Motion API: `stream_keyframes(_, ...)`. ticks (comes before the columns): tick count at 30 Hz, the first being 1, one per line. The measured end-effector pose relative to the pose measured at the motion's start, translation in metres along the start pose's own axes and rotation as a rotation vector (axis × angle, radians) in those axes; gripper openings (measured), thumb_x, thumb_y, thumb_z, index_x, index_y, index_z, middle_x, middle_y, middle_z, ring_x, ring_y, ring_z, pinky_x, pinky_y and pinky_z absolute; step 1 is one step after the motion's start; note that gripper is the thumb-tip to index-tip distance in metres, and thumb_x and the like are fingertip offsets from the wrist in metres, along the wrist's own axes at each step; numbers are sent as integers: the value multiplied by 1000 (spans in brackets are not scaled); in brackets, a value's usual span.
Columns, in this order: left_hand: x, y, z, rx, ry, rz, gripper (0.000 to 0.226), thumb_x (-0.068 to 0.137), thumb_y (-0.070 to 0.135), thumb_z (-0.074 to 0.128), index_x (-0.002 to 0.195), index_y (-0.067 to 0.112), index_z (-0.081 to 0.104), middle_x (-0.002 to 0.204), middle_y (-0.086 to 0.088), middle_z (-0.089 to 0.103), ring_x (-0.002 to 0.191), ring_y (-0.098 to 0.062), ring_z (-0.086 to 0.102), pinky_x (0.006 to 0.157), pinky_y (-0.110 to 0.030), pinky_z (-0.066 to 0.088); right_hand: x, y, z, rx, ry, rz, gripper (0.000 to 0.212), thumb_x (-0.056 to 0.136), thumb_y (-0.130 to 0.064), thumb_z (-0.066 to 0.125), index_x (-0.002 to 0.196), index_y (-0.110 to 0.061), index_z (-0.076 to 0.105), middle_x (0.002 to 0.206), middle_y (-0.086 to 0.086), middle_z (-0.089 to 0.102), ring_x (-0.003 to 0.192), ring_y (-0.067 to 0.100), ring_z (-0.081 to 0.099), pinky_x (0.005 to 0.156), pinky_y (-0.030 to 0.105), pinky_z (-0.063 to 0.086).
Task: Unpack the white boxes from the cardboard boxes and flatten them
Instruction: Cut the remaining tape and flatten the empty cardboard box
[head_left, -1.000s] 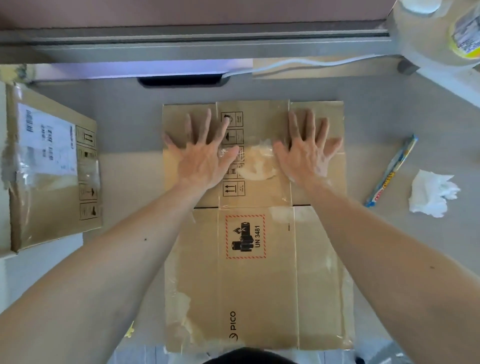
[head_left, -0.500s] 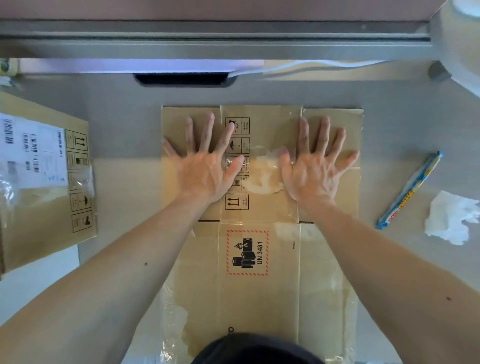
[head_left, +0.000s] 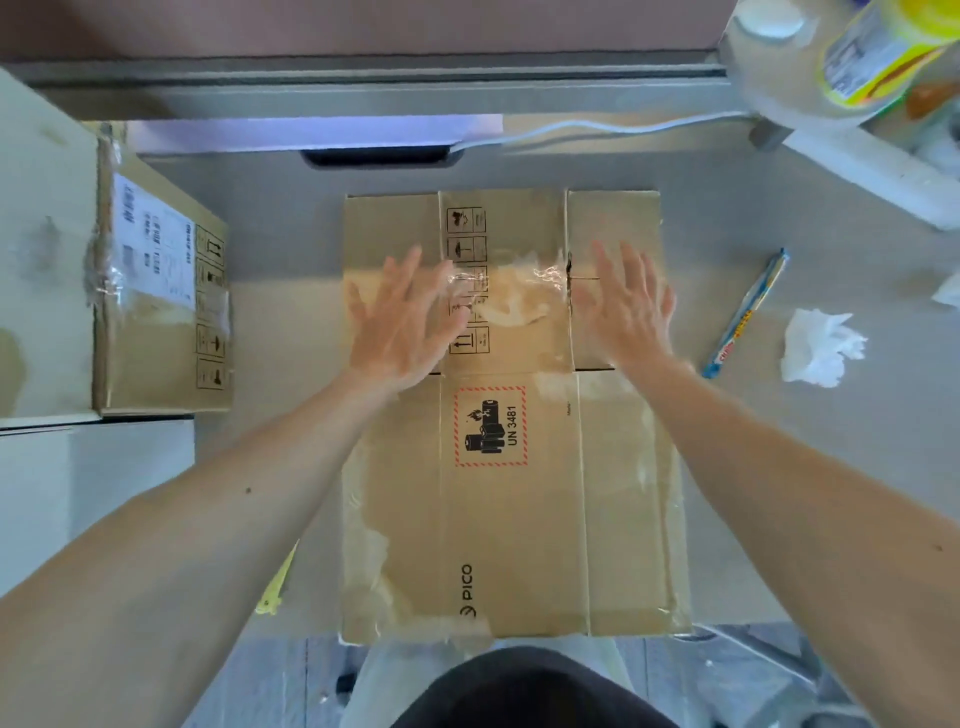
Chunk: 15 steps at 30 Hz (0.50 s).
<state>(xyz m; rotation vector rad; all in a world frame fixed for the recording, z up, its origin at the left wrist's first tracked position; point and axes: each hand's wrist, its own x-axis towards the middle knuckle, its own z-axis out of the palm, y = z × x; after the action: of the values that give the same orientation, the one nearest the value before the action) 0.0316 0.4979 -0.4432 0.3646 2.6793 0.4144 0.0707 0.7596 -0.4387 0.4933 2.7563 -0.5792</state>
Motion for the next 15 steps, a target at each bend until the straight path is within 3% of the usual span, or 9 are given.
stream_keyframes(4,-58,-3,34,52,-87,-46,65,95,74,15,153,47,7,166,6,-8,153,-27,-3,116,-67,-5,-69,9,36,-55,-108,6,55,100,-57,21,152,-43,8,164,0,6,150,27,4,117,60,3)
stream_keyframes(8,-72,-12,54,205,-81,-66,64,96,69,10,154,44,-4,166,4,-10,153,-27,-2,114,-67,4,-83,18,61,-101,-141,42,59,99,-59,14,152,-45,-7,164,-4,-10,151,25,-12,119,57,-6)
stream_keyframes(15,-70,-20,72,267,-8,-46,66,97,68,10,156,41,0,167,2,-7,153,-30,-1,114,-70,4,-81,16,85,-222,-13,83,63,99,-58,18,154,-40,-6,165,2,-7,151,30,-7,119,57,-3)
